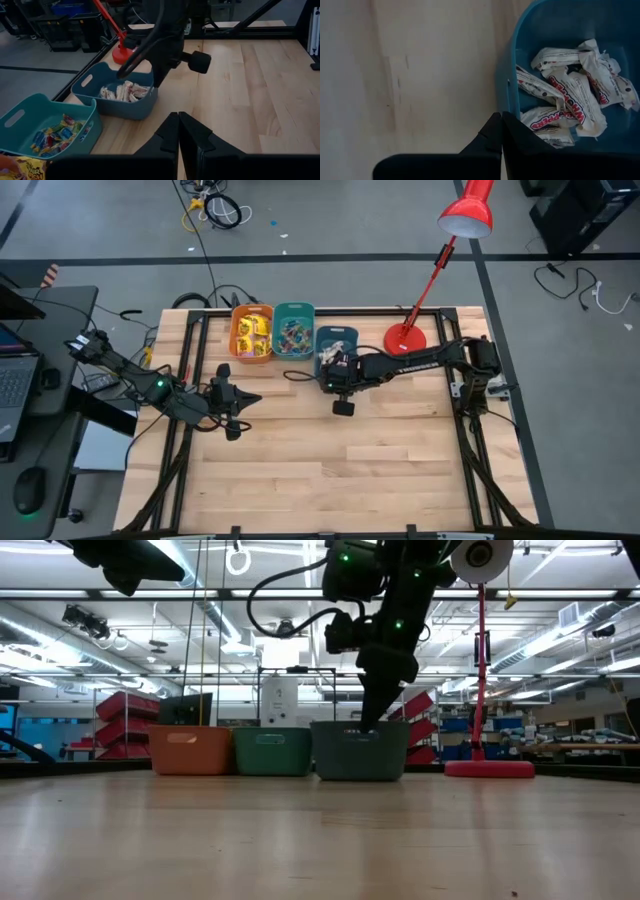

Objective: Sort candy
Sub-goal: Move the blue bin to the right side of the green bin

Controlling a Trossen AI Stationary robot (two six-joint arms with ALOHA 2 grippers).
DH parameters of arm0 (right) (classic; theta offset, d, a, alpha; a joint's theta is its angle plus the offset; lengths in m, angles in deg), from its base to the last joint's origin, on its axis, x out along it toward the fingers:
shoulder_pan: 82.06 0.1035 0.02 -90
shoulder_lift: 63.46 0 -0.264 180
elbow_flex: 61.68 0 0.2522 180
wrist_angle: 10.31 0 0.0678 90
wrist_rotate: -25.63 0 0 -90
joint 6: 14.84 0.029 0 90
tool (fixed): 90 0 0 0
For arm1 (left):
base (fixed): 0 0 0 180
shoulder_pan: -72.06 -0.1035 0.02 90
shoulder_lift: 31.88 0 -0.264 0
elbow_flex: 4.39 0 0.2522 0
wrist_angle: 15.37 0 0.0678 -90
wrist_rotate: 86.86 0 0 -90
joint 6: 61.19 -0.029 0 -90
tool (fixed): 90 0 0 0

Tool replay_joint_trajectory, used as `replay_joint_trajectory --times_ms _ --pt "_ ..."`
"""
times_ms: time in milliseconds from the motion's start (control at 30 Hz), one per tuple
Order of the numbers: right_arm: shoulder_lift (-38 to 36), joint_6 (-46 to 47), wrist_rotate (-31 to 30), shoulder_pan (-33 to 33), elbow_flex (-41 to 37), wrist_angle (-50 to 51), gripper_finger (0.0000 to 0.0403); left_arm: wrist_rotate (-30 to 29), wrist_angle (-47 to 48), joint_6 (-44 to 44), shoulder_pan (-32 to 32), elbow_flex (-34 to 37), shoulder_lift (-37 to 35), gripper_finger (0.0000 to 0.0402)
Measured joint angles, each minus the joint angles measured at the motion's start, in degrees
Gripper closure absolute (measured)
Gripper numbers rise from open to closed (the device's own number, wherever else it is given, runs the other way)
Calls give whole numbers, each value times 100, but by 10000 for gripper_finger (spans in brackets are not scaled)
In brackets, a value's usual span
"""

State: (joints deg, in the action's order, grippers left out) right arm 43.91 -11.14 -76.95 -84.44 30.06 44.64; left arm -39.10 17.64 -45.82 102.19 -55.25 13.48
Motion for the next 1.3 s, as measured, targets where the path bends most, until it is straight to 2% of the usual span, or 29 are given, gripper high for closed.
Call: replay_joint_trajectory --times_ms 700,1300 --pt "2 -588 1 -571 0 -178 403 0 0 -10 0 0 0 387" --pt "2 -1442 2 -1073 0 -198 403 0 0 -11 -1 0 -2 387"
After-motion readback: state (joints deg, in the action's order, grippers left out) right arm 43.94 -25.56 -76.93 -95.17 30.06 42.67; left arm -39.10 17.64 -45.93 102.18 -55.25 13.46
